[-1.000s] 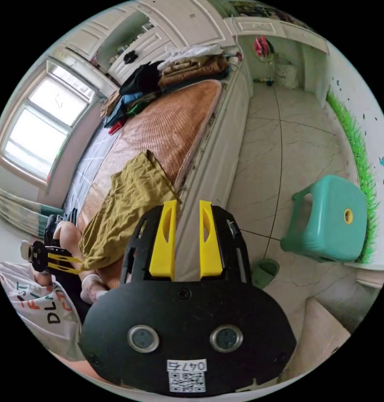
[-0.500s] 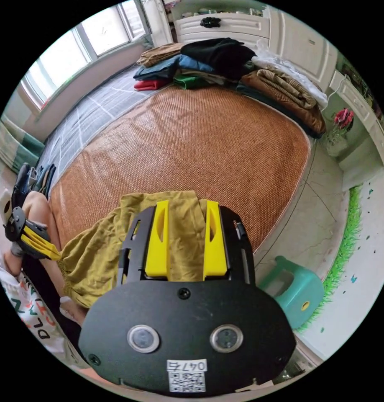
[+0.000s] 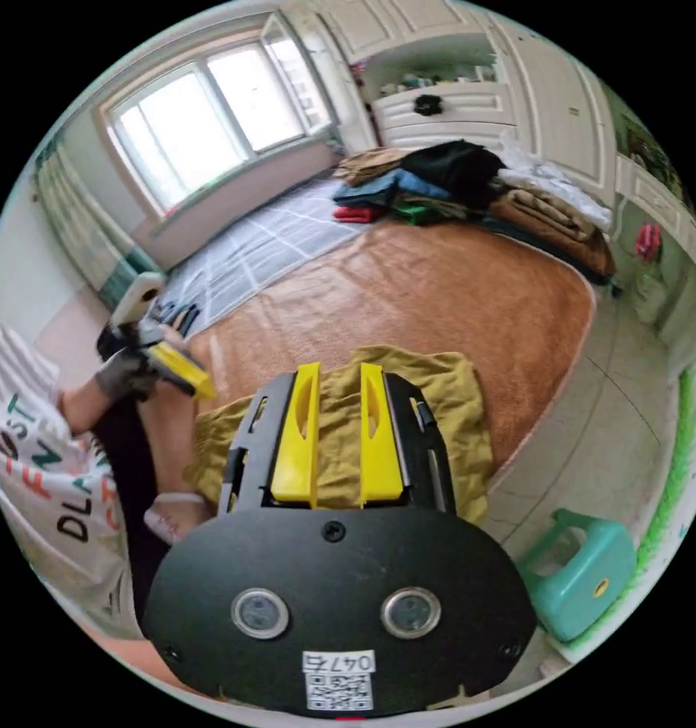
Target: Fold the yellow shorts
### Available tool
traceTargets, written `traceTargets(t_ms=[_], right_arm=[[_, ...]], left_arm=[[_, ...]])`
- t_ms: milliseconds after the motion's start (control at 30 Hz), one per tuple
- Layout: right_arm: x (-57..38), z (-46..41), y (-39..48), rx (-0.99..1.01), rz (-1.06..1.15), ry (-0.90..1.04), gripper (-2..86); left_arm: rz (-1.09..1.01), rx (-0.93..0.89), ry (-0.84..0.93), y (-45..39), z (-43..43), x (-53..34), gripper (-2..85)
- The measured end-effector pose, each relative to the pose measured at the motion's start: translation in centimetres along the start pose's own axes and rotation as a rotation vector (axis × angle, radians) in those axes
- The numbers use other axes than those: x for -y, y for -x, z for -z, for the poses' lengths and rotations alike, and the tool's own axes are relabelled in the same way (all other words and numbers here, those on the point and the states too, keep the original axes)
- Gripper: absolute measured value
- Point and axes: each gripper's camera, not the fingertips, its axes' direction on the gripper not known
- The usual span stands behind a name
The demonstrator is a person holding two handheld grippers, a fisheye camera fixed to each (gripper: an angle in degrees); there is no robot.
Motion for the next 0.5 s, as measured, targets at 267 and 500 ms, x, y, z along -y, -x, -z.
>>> traceTargets(t_ms=[267, 500], right_arm=[[-7.2, -4.3, 23.6, 0.150, 0.512, 0.265, 6.1], [-9.2, -8.5, 31.2, -0.146, 0.897, 0.441, 7.7]], left_arm=[[-0.011, -0.119, -0.095, 4.5, 2.8, -4.4, -1.0], [-0.206, -0.026, -0.329, 3.7, 10.8, -12.9, -1.0]])
